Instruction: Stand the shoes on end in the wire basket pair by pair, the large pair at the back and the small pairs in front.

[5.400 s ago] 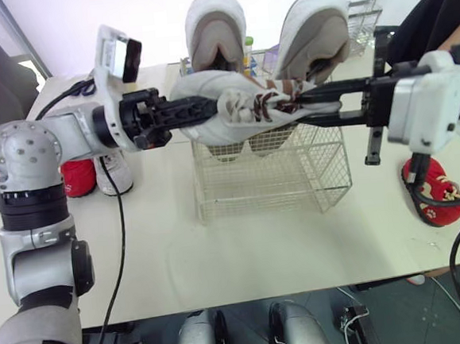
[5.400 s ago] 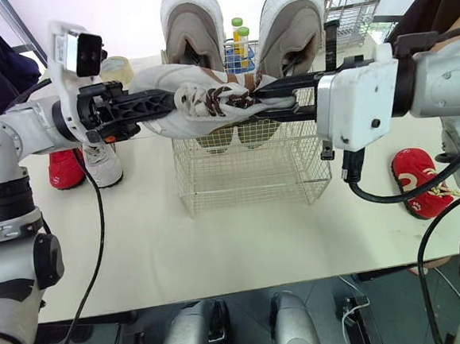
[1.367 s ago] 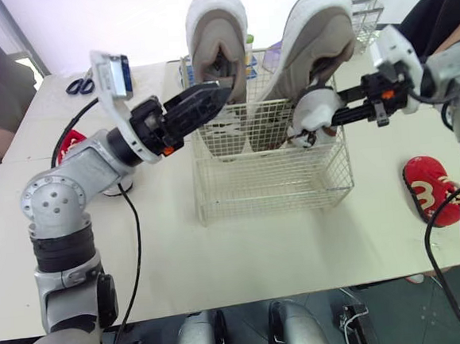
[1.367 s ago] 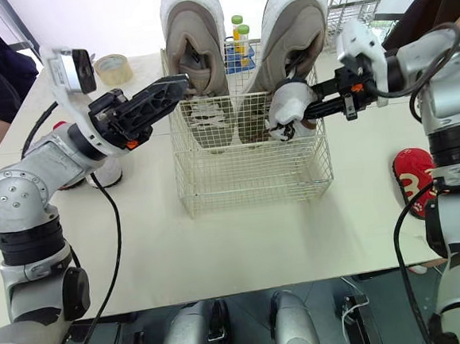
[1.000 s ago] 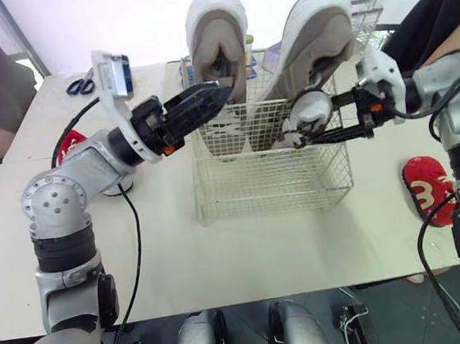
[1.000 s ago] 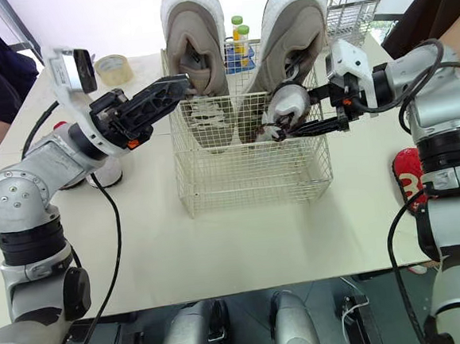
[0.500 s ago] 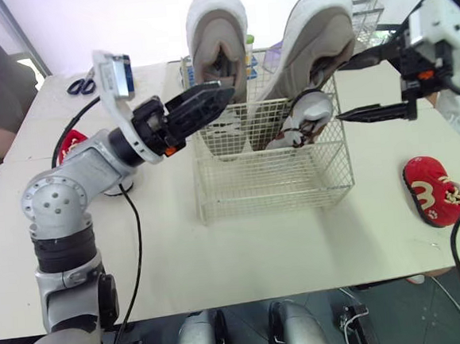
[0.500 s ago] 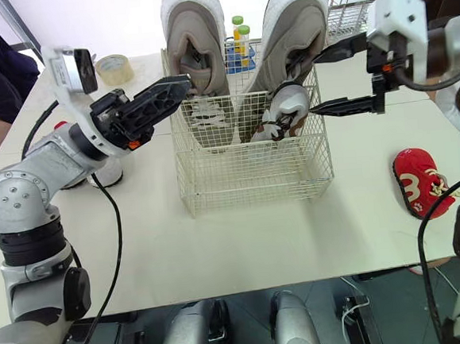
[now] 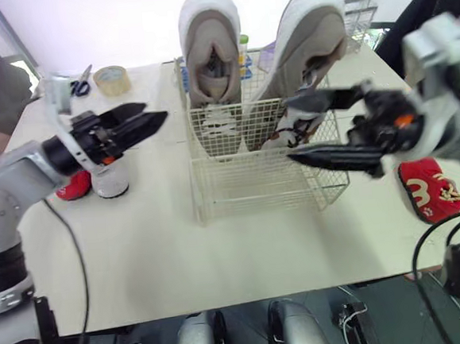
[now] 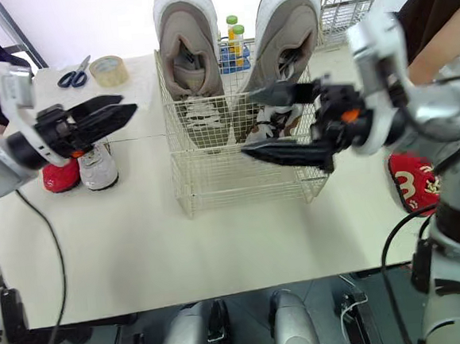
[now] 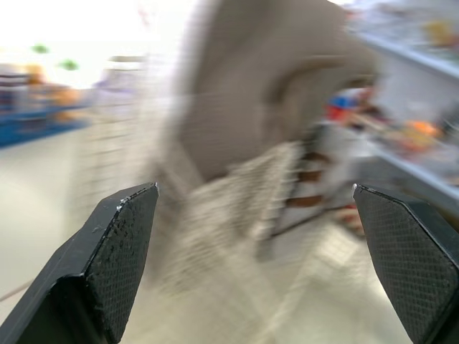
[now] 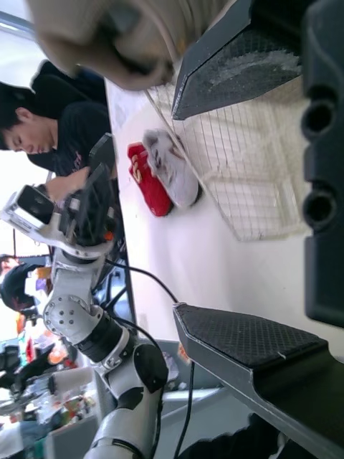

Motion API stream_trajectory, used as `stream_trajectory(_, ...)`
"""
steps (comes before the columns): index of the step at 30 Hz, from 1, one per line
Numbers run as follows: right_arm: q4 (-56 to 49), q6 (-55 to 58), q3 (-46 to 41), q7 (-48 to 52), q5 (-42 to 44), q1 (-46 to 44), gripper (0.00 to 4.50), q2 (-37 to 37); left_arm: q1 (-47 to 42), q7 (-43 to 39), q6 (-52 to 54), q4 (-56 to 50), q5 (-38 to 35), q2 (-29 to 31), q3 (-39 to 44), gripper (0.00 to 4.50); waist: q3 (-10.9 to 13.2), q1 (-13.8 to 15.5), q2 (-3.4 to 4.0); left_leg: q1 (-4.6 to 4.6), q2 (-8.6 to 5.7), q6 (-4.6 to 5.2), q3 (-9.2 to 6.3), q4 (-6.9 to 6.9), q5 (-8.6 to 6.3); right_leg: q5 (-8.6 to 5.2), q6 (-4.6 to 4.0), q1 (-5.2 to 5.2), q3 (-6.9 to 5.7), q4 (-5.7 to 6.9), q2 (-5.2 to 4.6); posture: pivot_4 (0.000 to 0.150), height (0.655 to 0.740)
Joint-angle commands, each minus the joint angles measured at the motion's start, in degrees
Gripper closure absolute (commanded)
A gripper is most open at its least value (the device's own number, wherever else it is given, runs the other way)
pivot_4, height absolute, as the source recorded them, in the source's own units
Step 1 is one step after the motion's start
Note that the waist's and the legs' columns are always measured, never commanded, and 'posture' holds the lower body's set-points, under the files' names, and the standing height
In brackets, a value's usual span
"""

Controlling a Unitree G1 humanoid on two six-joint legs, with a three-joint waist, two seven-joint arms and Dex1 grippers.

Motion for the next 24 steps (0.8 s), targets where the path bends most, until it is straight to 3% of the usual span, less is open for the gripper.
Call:
stream_trajectory(1,-2.59,-2.09,1.82,-4.09,0.2,0.75,0.08,1.17,-2.38,0.28,-5.16,6.79,9.58,2.57,-1.18,0.0,-0.01,0.07,-0.02,0.0,0.0,0.0,0.0,0.0,0.0,0.0,0.0,0.01,0.0,-0.01,0.0,0.15,0.74)
stream_trajectory(6,-1.74,-3.93,4.18,-5.34,0.4,0.23,0.08,1.51,-11.45,4.37,-10.62,24.67,24.9,2.81,-8.02,0.0,-0.01,0.82,-0.03,0.0,0.01,0.01,0.02,0.0,0.0,0.0,0.0,0.01,0.0,-0.05,0.07,0.15,0.74)
stream_trajectory(11,-2.13,-5.06,5.44,-6.92,0.94,0.22,0.08,1.73,-21.8,3.01,-21.74,45.33,40.13,3.32,-15.69,0.0,-0.01,0.94,-0.07,-0.01,0.01,0.01,0.09,-0.11,0.0,0.01,0.02,-0.03,-0.01,-0.06,0.1,0.15,0.74)
stream_trajectory(17,-3.35,-5.36,5.29,-9.31,1.88,1.02,0.08,1.26,-31.18,-1.13,-31.25,62.87,50.96,2.91,-20.43,0.0,0.01,0.89,-0.13,-0.06,0.02,0.01,0.18,-0.22,0.0,0.0,0.03,-0.09,-0.01,-0.16,0.11,0.15,0.74)
stream_trajectory(24,-4.37,-5.51,5.0,-12.15,3.32,1.76,0.08,0.94,-34.73,-6.1,-35.52,69.93,58.51,0.88,-23.43,0.0,0.01,0.97,-0.16,-0.11,0.03,0.02,0.18,-0.23,0.0,0.0,0.04,-0.14,-0.01,-0.18,0.11,0.15,0.74)
